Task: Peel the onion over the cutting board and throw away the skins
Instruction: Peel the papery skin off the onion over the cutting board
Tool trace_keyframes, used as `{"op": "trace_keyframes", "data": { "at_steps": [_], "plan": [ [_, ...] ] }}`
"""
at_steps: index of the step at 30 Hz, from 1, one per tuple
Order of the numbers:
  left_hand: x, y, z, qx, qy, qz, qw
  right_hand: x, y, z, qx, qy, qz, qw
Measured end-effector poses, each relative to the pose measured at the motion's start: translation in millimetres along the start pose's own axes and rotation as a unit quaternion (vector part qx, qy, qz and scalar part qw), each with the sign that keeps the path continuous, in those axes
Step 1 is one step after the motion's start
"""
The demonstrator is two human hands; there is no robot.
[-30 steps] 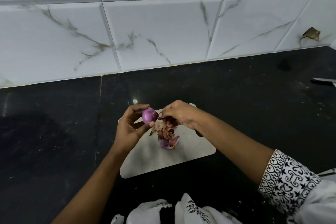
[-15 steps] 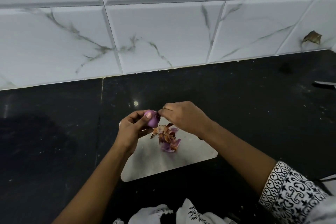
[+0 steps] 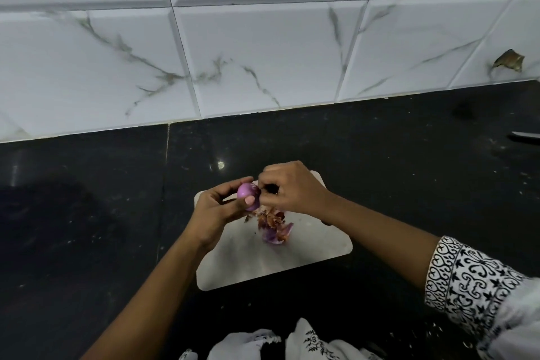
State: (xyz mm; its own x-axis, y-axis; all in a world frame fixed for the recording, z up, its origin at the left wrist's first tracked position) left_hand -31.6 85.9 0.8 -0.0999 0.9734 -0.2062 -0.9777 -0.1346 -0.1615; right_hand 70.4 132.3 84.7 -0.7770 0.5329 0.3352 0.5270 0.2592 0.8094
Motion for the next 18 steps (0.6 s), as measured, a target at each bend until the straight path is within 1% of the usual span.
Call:
{"op": "trace_keyframes", "data": {
  "at_steps": [2, 4, 9, 11, 13, 14, 15, 16, 17, 18],
  "plan": [
    [0.5, 3.0, 2.6, -0.017, -0.011, -0.005, 1.000, 1.6, -0.1, 4.9, 0.070, -0.049, 0.005, 0.996],
    [0.6, 4.4, 4.7, -0.043, -0.023, -0.007, 0.999, 2.8, -1.9, 12.4, 0.148, -0.107, 0.005, 0.983],
    [0.8, 1.3, -2.3, -0.099, -0.028, -0.019, 0.995, -5.3, -19.4, 20.0, 0.295, -0.224, -0.045, 0.928],
    [0.3, -2.2, -7.3, -0.136, -0.026, -0.020, 0.990, -9.6, -24.8, 26.0, 0.364, -0.280, -0.044, 0.887],
    [-0.5, -4.6, -11.3, -0.169, -0.023, -0.019, 0.985, -14.2, -21.8, 35.9, 0.437, -0.335, -0.023, 0.835],
    [-1.3, -6.1, -12.5, -0.179, -0.021, -0.020, 0.983, -16.0, -18.4, 37.9, 0.468, -0.345, -0.018, 0.813],
    [-1.6, -6.8, -13.3, -0.187, -0.018, -0.020, 0.982, -17.3, -15.1, 36.6, 0.488, -0.345, -0.022, 0.801],
    [-1.4, -6.4, -13.9, -0.195, -0.015, -0.017, 0.980, -19.0, -12.7, 33.8, 0.491, -0.338, -0.031, 0.803],
    [-0.9, -5.6, -15.2, -0.205, -0.009, -0.011, 0.979, -22.2, -11.7, 31.6, 0.467, -0.329, -0.040, 0.820],
    [-0.5, -4.4, -17.2, -0.217, 0.001, -0.002, 0.976, -25.9, -11.7, 30.8, 0.414, -0.321, -0.045, 0.851]
  ]
}}
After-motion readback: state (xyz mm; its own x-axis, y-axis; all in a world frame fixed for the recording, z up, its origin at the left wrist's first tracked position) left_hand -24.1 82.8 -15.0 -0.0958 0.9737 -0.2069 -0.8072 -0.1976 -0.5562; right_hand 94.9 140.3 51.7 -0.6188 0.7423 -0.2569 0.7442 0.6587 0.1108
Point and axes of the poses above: each hand's wrist, its own x-axis towards the middle knuckle, its own y-axis out of the back of the hand, z = x × y, the point moved 9 cm from there along x, towards the middle knuckle, and after that the axes turned 2 degrees about x, right-handed, at the moved point
